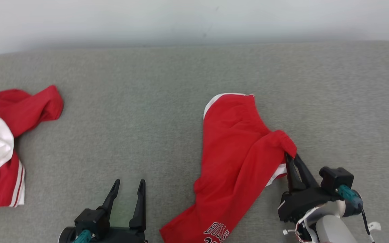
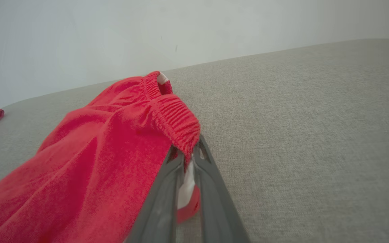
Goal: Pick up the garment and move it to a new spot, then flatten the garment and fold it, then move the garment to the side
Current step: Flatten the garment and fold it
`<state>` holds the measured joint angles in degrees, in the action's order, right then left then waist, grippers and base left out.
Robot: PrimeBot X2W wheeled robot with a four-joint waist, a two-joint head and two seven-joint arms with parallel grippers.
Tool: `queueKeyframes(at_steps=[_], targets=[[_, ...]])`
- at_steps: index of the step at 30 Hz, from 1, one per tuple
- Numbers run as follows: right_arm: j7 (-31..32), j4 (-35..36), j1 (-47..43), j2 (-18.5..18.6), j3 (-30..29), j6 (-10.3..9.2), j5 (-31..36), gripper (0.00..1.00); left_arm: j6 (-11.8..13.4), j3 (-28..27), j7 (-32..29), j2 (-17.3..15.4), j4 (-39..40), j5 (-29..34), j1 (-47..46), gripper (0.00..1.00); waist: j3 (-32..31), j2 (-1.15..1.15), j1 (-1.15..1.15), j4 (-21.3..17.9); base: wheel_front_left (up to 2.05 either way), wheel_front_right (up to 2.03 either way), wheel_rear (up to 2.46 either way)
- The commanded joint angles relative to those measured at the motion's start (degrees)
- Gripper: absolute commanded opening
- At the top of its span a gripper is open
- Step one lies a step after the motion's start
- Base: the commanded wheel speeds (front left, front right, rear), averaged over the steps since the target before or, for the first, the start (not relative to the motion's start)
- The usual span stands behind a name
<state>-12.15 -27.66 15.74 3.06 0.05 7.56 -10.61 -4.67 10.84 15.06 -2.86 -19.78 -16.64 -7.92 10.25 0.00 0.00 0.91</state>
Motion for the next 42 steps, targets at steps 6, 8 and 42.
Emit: queueKeyframes(at_steps=[6,8,42], targets=[[-1.93,-6.14,4.44,-0.23,-1.40,-0.13,2.38,1.00,-0.23,0.11,0.17,-0.05,0.33,0.24,-0.82,1.00,4.19,0.00,0.00,4.69,0.00,0.00,0.00],[-2.51,-7.71,4.93,-0.22,-1.63,-0.13,2.58,1.00,-0.24,-0.29,0.17,-0.06,0.38,0.61,-0.20,1.00,3.44,0.00,0.00,4.42,0.00,0.00,0.00],[-2.99,2.05,-8.93,-0.21,-6.51,-0.13,0.39,1.00,-2.75,16.77,0.18,-3.42,-5.73,-7.17,9.77,1.00,-7.89,0.00,0.00,0.44,0.00,0.00,0.00]])
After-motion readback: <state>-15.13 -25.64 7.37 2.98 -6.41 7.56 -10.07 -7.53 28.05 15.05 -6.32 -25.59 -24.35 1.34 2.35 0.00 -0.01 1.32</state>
